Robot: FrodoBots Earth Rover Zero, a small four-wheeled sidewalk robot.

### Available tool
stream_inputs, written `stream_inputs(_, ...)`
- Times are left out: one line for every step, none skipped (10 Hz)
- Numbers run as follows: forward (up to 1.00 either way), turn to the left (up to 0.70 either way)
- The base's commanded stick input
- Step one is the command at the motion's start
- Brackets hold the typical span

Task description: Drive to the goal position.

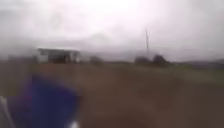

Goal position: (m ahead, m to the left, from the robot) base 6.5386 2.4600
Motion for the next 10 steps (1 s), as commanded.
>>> stream_inputs(0.70, 0.00)
stream_inputs(0.70, 0.00)
stream_inputs(0.70, 0.00)
stream_inputs(0.70, 0.09)
stream_inputs(0.70, 0.35)
stream_inputs(0.70, 0.35)
stream_inputs(0.70, 0.06)
stream_inputs(0.70, 0.00)
stream_inputs(0.70, 0.00)
stream_inputs(0.70, 0.00)
